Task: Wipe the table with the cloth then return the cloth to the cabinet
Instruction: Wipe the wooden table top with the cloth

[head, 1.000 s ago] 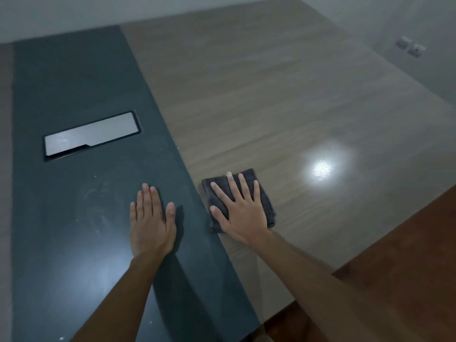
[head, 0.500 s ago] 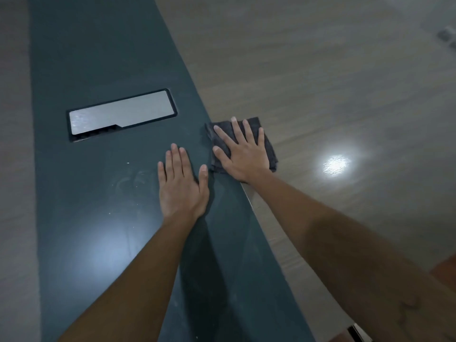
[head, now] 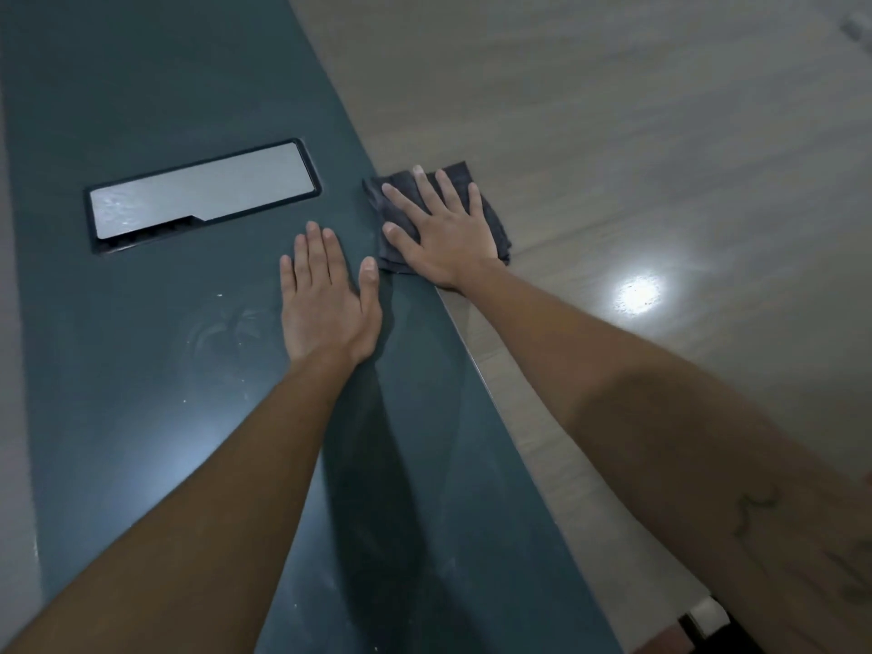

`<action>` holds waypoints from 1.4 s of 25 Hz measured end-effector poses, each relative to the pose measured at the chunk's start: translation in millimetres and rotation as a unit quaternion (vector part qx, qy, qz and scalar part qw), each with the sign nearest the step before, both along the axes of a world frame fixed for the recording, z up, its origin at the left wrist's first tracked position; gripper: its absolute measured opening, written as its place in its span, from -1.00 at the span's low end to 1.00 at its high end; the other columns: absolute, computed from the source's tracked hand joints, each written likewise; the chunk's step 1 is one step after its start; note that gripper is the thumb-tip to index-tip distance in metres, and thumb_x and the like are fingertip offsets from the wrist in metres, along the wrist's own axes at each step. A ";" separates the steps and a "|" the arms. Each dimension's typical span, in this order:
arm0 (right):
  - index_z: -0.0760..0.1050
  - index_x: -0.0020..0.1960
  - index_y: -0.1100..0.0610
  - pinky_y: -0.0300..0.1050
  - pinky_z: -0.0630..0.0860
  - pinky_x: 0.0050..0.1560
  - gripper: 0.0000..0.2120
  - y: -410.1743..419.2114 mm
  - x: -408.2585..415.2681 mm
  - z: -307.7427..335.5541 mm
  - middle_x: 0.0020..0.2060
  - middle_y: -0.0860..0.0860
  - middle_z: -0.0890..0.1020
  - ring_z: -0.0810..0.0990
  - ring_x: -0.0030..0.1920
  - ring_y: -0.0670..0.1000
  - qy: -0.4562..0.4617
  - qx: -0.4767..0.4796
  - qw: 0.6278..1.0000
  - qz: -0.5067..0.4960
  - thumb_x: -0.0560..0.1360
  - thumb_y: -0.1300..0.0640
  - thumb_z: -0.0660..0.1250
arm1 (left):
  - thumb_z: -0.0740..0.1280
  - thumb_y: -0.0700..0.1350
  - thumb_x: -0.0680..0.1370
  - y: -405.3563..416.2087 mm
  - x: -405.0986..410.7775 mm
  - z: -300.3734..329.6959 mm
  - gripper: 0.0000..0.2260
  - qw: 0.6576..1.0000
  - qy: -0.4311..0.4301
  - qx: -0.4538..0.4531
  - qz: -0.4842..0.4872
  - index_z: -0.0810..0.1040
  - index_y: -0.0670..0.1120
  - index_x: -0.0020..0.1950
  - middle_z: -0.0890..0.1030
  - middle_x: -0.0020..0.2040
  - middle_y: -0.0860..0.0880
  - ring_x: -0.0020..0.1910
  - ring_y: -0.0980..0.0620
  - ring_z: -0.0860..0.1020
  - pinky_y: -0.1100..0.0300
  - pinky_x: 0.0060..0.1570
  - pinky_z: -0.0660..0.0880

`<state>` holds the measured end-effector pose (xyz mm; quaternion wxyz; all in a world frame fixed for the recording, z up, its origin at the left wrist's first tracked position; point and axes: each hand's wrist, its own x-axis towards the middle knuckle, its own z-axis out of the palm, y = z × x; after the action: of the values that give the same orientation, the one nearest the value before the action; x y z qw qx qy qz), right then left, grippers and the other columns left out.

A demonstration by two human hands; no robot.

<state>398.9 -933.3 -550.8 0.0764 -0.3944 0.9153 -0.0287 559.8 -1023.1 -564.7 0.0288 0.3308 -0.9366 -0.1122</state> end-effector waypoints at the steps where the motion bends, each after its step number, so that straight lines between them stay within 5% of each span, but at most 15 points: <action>1: -0.09 0.65 -0.25 0.29 -0.24 0.59 -0.41 9.5 5.7 0.4 0.67 -0.02 -0.09 -0.15 0.66 0.10 0.001 -0.002 1.000 0.001 0.66 -0.32 -0.10 | -0.27 0.21 0.64 2.9 2.9 0.3 -0.35 1.000 0.000 -0.001 -0.003 -0.12 -0.16 0.63 -0.13 0.64 -0.11 0.61 -0.02 -0.15 0.00 0.57 -0.20; 11: -0.01 0.65 -0.22 0.31 -0.14 0.60 -0.37 145.6 108.1 -5.8 0.67 0.01 0.03 -0.04 0.66 0.12 0.017 -0.022 0.999 0.023 0.62 -0.33 -0.18 | -0.21 0.18 0.65 86.0 81.0 4.3 -0.36 1.000 -0.004 0.008 -0.026 -0.08 -0.18 0.63 -0.09 0.64 -0.12 0.61 -0.05 -0.12 0.01 0.57 -0.20; 22: 0.19 0.62 -0.15 0.35 0.05 0.56 -0.43 280.8 225.6 -15.4 0.63 0.05 0.20 0.15 0.63 0.15 0.045 -0.090 0.995 0.011 0.66 -0.28 0.01 | -0.32 0.21 0.63 168.2 134.5 11.3 -0.33 0.998 -0.030 0.022 -0.044 -0.12 -0.18 0.62 -0.13 0.63 -0.13 0.61 -0.05 -0.15 0.02 0.56 -0.23; 30: -0.03 0.67 -0.14 0.27 -0.18 0.61 -0.34 300.0 242.8 30.1 0.67 0.04 0.00 -0.12 0.66 0.13 -0.097 0.001 0.995 -0.005 0.63 -0.34 -0.11 | -0.21 0.24 0.64 189.4 163.3 44.4 -0.33 0.992 -0.061 0.094 -0.066 -0.13 -0.15 0.63 -0.19 0.63 -0.11 0.60 -0.01 -0.20 0.06 0.56 -0.23; 35: 0.09 0.66 0.02 0.16 0.04 0.62 -0.35 348.2 257.0 87.0 0.63 0.10 0.18 0.07 0.64 0.12 -0.120 -0.031 0.990 -0.069 0.68 -0.27 0.02 | -0.18 0.29 0.62 226.9 179.9 89.3 -0.28 0.990 -0.071 0.066 -0.105 -0.05 -0.17 0.63 -0.12 0.63 -0.13 0.61 -0.04 -0.14 0.04 0.57 -0.19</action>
<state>655.9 -585.2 -463.8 0.1712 -0.3262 0.9232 -0.1092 739.8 -796.1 -475.4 -0.0715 0.2392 -0.9563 -0.1523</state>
